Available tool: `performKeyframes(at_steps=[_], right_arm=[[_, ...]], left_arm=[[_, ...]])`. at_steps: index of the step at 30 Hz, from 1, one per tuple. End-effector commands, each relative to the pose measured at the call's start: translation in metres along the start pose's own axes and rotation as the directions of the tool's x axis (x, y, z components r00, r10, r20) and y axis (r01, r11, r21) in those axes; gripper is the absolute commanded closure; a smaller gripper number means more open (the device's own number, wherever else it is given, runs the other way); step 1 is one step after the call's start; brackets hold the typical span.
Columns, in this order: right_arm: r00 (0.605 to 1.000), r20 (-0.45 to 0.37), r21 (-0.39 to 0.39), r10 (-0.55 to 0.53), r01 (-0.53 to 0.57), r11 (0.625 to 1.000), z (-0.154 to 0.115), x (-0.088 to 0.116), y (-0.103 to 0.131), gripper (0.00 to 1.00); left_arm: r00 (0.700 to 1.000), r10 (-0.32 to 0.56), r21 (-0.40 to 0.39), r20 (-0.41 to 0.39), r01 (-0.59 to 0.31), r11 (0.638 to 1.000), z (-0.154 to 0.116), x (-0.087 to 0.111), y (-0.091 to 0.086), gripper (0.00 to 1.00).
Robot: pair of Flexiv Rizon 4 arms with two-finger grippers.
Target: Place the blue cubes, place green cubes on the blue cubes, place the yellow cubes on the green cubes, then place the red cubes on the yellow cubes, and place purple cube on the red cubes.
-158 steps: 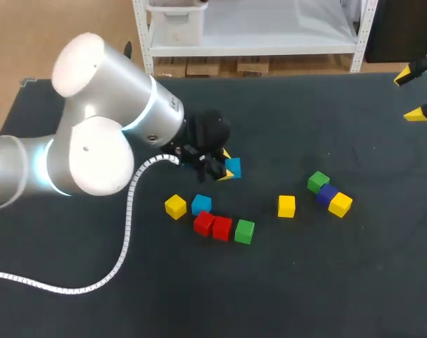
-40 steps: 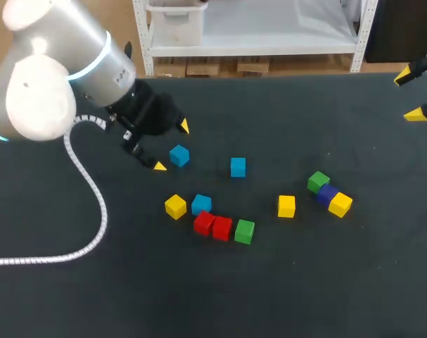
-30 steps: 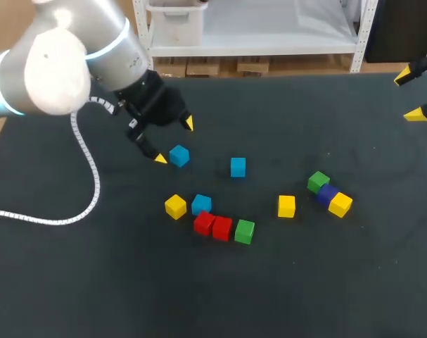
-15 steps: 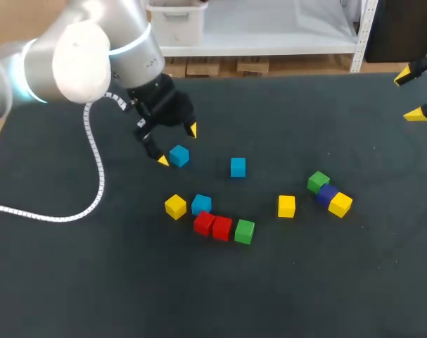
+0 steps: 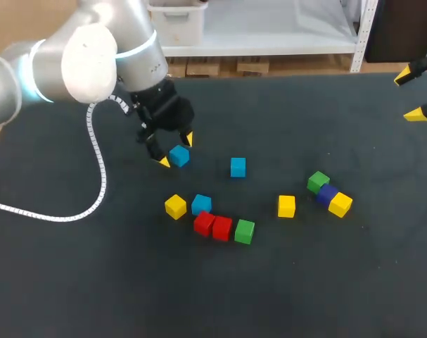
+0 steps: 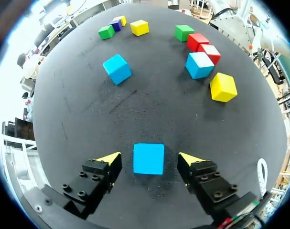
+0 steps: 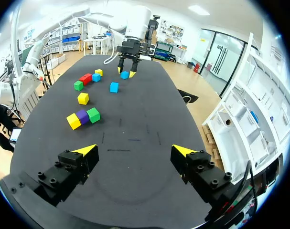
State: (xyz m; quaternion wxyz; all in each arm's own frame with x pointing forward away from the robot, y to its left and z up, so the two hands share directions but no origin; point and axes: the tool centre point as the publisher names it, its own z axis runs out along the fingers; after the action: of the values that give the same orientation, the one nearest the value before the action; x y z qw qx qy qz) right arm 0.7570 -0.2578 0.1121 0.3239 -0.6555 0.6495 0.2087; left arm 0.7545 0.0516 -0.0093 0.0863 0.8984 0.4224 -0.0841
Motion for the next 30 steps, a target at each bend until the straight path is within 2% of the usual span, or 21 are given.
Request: performKeyframes(at_steps=[1, 3, 4, 7, 9, 14, 18, 20, 23, 25, 28, 30], right_arm=[[1.000, 0.001, 0.001, 0.000, 0.000, 1.000, 0.000, 0.000, 0.000, 0.00], [1.000, 0.001, 0.001, 0.000, 0.000, 1.000, 0.000, 0.000, 0.000, 0.00], [1.000, 0.001, 0.001, 0.000, 0.000, 1.000, 0.000, 0.000, 0.000, 0.00], [1.000, 0.001, 0.001, 0.000, 0.000, 1.000, 0.000, 0.000, 0.000, 0.00], [1.000, 0.001, 0.001, 0.000, 0.000, 1.000, 0.000, 0.000, 0.000, 0.00], [1.000, 0.001, 0.001, 0.000, 0.000, 1.000, 0.000, 0.000, 0.000, 0.00], [1.000, 0.001, 0.001, 0.000, 0.000, 1.000, 0.000, 0.000, 0.000, 0.00], [1.000, 0.001, 0.001, 0.000, 0.000, 1.000, 0.000, 0.000, 0.000, 0.00], [1.000, 0.001, 0.001, 0.000, 0.000, 1.000, 0.000, 0.000, 0.000, 0.00], [1.000, 0.001, 0.001, 0.000, 0.000, 1.000, 0.000, 0.000, 0.000, 0.00], [1.000, 0.001, 0.001, 0.000, 0.000, 1.000, 0.000, 0.000, 0.000, 0.00], [1.000, 0.001, 0.001, 0.000, 0.000, 1.000, 0.000, 0.000, 0.000, 0.00]], left_arm=[[1.000, 0.009, 0.005, -0.001, -0.009, 1.000, 0.002, 0.003, 0.003, 0.34], [1.000, 0.011, 0.005, -0.001, -0.011, 1.000, 0.002, 0.004, 0.003, 0.42], [1.000, 0.013, 0.005, -0.002, -0.013, 1.000, 0.002, 0.005, 0.003, 0.53], [1.000, 0.014, 0.005, -0.003, -0.014, 1.000, 0.001, 0.006, 0.002, 0.73], [1.000, 0.009, 0.004, -0.002, -0.009, 1.000, 0.001, 0.006, 0.000, 1.00], [0.998, -0.048, -0.025, 0.027, 0.049, 0.998, -0.006, 0.001, -0.003, 1.00], [0.978, -0.198, -0.063, 0.059, 0.201, 0.977, -0.012, -0.007, -0.005, 1.00], [0.953, -0.297, -0.080, 0.062, 0.301, 0.950, -0.012, -0.011, -0.006, 1.00], [0.891, -0.443, -0.101, 0.095, 0.451, 0.887, -0.012, -0.019, -0.007, 1.00], [0.851, -0.518, -0.117, 0.087, 0.525, 0.843, -0.010, -0.025, -0.010, 1.00], [0.795, -0.598, -0.133, 0.102, 0.606, 0.784, -0.006, -0.033, -0.012, 1.00], [0.770, -0.628, -0.146, 0.113, 0.638, 0.756, -0.003, -0.039, -0.012, 1.00]])
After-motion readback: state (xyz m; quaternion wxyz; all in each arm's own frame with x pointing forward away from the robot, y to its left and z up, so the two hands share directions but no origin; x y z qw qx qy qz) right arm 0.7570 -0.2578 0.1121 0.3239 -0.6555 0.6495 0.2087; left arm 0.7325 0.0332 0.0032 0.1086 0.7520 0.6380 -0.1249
